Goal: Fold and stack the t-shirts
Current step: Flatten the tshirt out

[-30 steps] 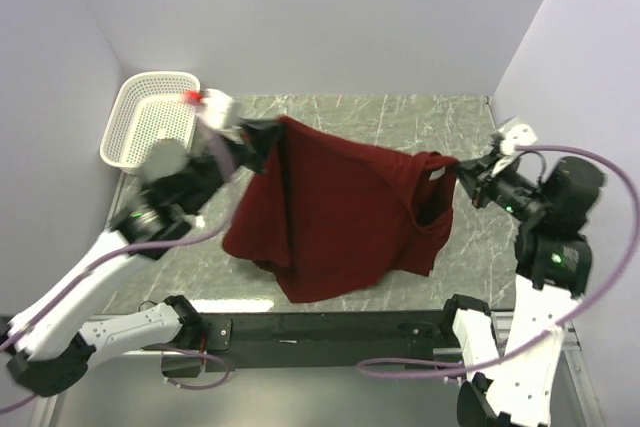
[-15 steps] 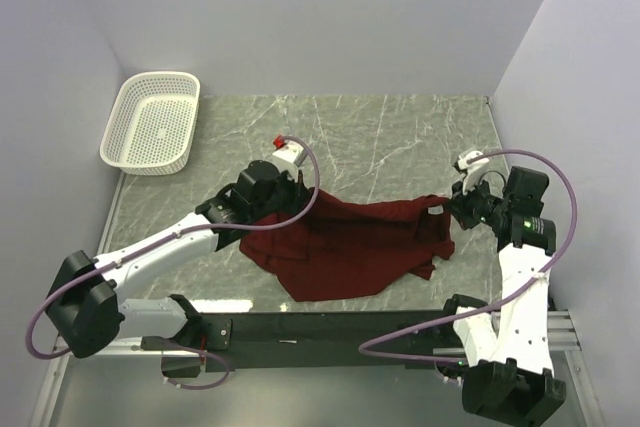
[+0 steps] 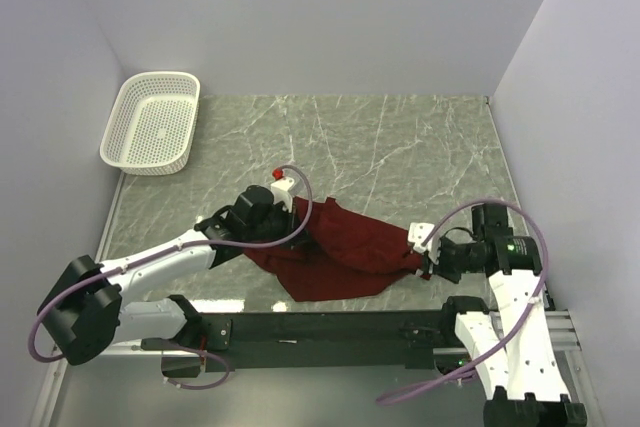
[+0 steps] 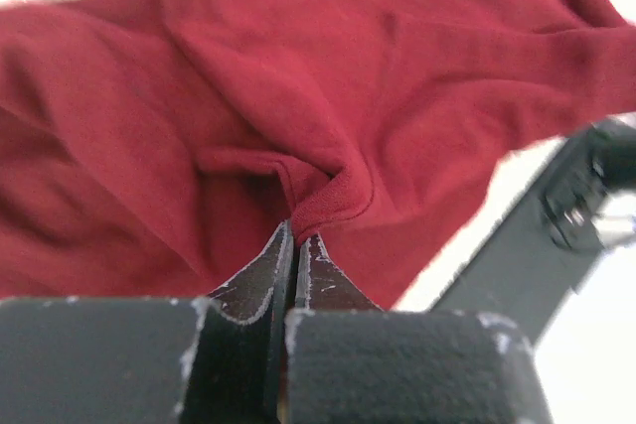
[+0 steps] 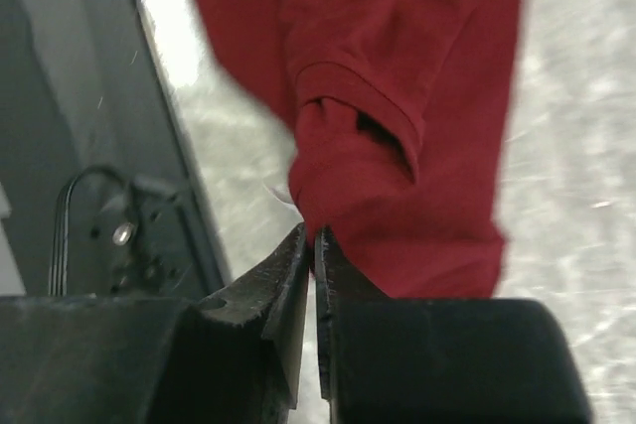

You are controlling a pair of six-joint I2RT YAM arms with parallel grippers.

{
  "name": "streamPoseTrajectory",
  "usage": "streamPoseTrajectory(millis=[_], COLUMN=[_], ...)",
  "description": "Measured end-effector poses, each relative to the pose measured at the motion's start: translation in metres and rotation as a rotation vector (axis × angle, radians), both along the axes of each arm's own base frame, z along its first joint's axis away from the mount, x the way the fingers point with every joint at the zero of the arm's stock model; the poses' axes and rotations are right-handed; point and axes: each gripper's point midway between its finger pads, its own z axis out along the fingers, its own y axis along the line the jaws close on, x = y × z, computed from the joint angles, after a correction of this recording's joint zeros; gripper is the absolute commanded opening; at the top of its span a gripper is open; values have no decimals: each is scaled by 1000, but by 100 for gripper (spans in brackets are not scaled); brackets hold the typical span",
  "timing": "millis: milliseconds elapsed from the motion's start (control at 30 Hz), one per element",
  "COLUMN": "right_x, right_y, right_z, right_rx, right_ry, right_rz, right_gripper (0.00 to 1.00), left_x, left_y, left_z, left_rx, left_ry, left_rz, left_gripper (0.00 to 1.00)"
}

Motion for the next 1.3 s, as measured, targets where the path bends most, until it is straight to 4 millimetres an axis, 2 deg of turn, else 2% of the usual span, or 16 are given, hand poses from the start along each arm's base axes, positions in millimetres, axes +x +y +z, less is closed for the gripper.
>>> streamPoseTrajectory(millis=[133, 233, 267, 300, 400, 433, 600, 733, 867, 1067, 1300], right_x=[-15, -15, -15, -14, -6, 1, 35, 61, 88, 122, 155], right_y=[-9, -14, -14, -13, -6, -2, 33, 69, 105, 148, 178], right_z=[-22, -27, -28, -28, -18, -13, 5, 4, -11, -37, -57], right_rx=[-69, -95, -96, -91, -33, -3, 86, 97, 56, -7, -37], right_ry=[66, 91, 100, 110, 135, 136, 226, 357, 465, 566, 618], right_rz=[18, 17, 12, 5, -49, -71, -109, -114, -109, -115, -113], right_gripper=[24, 31, 33, 44, 57, 58, 59, 59, 59, 59, 61], left_x=[-20, -35, -39, -43, -53, -55, -68, -71, -70, -68, -67], left_y=[-2, 1, 2, 4, 9, 10, 16, 17, 15, 13, 12], left_z=[-6, -12, -15, -17, -24, -27, -44, -48, -49, -49, -43], left_rx=[-31, -30, -28, -21, -9, -8, 2, 1, -6, -12, -28], left_ry=[67, 116, 132, 150, 209, 227, 312, 339, 347, 343, 324], left_rz=[-55, -81, -84, -84, -70, -63, -30, -15, -8, -7, -7], left_gripper=[1, 1, 1, 1, 1, 1, 1, 1, 1, 1, 1])
